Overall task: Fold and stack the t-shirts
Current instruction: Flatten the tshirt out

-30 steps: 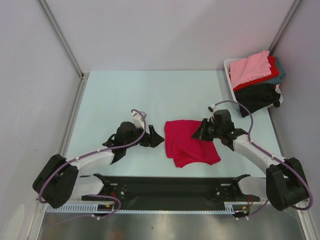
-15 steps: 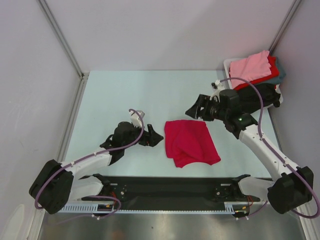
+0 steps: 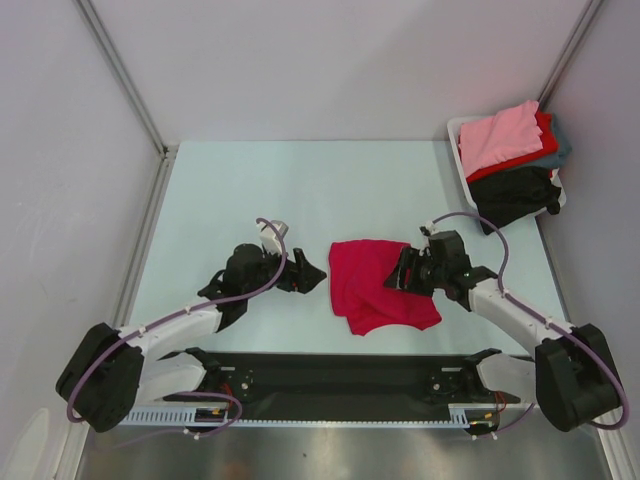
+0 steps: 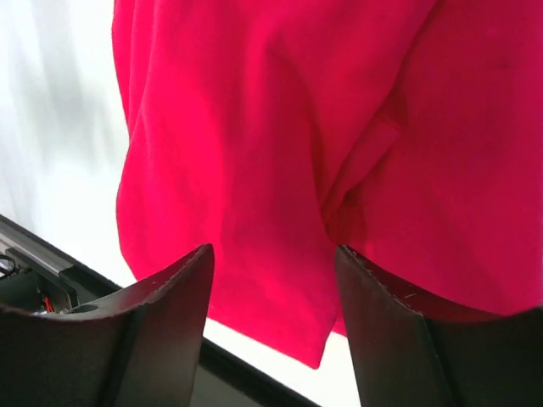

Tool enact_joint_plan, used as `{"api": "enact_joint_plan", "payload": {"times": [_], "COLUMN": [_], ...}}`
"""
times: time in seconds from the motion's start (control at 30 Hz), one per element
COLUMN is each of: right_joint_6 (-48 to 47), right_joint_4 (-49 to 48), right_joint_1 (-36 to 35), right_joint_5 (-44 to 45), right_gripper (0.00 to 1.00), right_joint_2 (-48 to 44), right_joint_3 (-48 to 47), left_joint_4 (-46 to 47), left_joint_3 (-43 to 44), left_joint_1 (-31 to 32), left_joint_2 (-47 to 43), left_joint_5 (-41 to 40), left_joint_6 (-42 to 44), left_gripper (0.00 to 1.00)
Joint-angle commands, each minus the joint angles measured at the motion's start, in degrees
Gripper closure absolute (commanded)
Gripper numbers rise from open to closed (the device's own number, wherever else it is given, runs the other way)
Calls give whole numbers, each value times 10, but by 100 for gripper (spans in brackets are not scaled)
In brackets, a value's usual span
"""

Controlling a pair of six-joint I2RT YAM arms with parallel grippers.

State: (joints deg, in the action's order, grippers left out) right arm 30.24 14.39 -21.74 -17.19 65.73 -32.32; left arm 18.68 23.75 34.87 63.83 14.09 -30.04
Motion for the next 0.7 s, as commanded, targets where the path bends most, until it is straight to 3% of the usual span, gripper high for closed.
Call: {"api": "enact_joint_plan", "payload": {"times": [0.0, 0.17, 0.27, 0.3, 0.4, 0.53, 0.67], "right_joint_6": [18, 36, 41, 42, 44, 21, -25], "right_joint_4": [-75, -118, -127, -126, -103, -16, 98], "right_joint_1": [-4, -17, -31, -35, -38, -38, -27], "right_joint_5": [6, -15, -26, -29, -36, -18, 7], "right_gripper": [37, 44, 66, 83, 100, 100, 100], "right_joint_2": [22, 77, 98, 100, 89, 57, 55], "right_joint_3": [11, 1, -23, -34, -83, -195, -414], "left_joint_4": [3, -2, -1, -1, -1, 0, 0], "left_joint_3": [5, 5, 1, 1, -3, -7, -8], "left_joint_1": [5, 4, 4, 4, 4, 5, 5], "left_joint_2": [-10, -13, -18, -21, -27, -40, -45], "left_joint_5": [0, -3, -5, -6, -10, -18, -22], "left_joint_6": [10, 9, 8, 7, 9, 10, 10], "left_gripper": [12, 13, 13, 13, 14, 14, 14]}}
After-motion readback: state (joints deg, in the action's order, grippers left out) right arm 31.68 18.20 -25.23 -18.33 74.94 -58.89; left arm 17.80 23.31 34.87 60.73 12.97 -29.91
